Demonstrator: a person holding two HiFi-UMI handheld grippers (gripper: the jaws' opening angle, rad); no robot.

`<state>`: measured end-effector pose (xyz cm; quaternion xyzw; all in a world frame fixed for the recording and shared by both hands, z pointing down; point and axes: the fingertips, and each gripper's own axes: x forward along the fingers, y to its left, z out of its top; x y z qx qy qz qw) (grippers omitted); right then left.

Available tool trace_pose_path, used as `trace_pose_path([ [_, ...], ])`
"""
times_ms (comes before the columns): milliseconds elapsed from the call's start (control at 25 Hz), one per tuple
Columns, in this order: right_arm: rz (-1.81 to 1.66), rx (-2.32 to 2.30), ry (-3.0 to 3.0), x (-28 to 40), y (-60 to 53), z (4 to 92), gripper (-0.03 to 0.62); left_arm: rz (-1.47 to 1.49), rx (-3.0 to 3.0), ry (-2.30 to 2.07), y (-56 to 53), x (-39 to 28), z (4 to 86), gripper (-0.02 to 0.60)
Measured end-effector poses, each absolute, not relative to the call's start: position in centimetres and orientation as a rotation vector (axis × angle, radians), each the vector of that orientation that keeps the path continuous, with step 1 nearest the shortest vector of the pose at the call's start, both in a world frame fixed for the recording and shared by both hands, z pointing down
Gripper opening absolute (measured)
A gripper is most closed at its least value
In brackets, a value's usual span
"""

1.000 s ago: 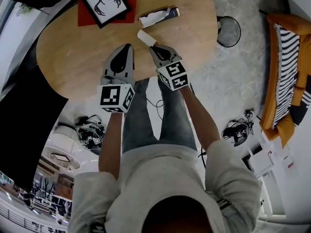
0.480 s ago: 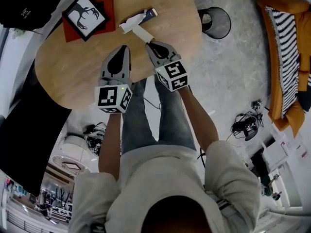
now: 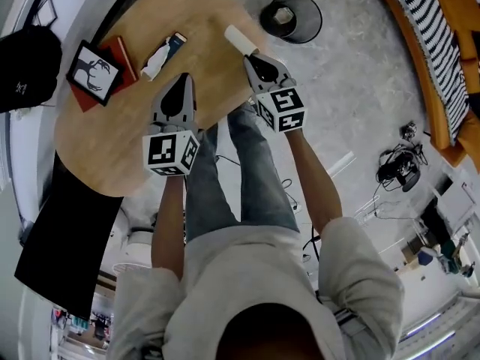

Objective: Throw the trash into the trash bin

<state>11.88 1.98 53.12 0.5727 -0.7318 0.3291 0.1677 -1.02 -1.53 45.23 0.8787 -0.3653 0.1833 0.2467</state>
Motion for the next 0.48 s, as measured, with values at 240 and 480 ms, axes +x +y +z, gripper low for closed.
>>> trace_pose_path([
  [240,0.933,1.828,-1.902,22.7,3.8,53.6,0.034,0.556,2.454,-0.846,-1.0,5.7,46.0,0.018],
  [480,0.924,1.941,-1.754,31.2,3.9,55.0,0.034,0.586,2.479,-0.758,-1.0,10.1,46.6,0.018],
])
